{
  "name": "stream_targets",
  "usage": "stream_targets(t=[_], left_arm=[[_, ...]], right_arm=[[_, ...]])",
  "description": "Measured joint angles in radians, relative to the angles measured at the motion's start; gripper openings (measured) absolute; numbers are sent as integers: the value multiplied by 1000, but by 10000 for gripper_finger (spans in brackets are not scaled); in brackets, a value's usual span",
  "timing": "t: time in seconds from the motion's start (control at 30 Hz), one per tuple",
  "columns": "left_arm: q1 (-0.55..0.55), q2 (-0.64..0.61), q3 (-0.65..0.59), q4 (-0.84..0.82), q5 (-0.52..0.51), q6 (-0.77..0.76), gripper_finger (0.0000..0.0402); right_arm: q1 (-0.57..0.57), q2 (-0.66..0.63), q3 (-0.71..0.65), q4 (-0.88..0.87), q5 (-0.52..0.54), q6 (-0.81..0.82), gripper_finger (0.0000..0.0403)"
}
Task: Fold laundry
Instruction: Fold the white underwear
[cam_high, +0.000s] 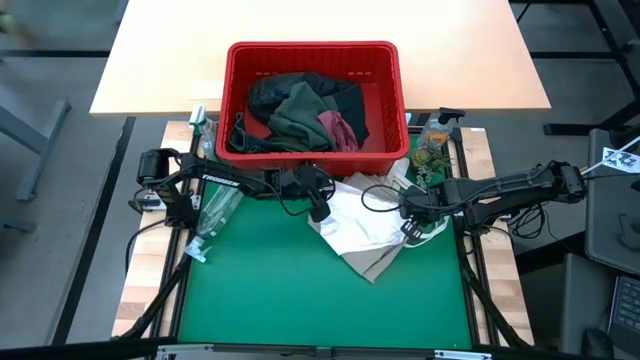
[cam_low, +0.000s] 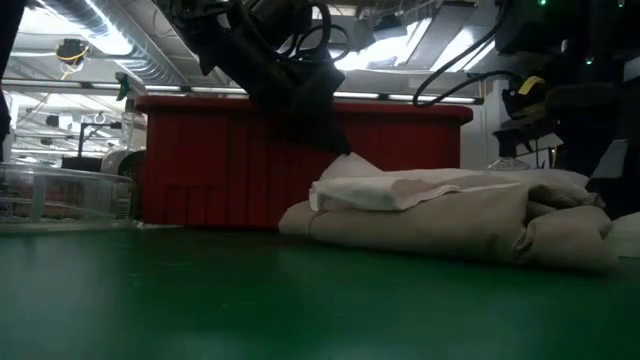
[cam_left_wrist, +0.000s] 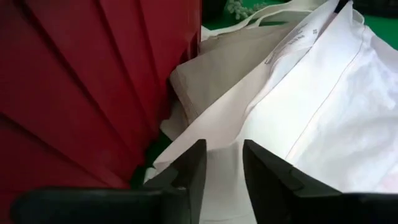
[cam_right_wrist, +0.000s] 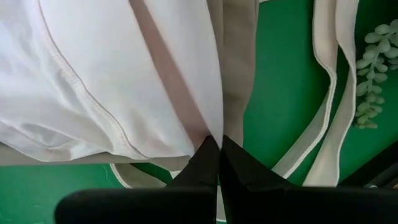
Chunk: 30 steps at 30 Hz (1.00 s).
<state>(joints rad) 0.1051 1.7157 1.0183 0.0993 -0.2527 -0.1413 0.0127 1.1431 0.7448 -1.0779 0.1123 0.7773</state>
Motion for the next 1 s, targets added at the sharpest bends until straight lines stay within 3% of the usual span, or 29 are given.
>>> stream_targets(t=[0.37,0.73,1.0], left_arm=[[-17,0,0,41,121,-84,132],[-103,0,0,32,253,-29,145],[-205,0,1,-25,265,-5,145]], right_arm=[[0,0,0,0,-18,0,4],[0,0,0,0,-27,0,103],[0,0,0,1,-116,-1,122]])
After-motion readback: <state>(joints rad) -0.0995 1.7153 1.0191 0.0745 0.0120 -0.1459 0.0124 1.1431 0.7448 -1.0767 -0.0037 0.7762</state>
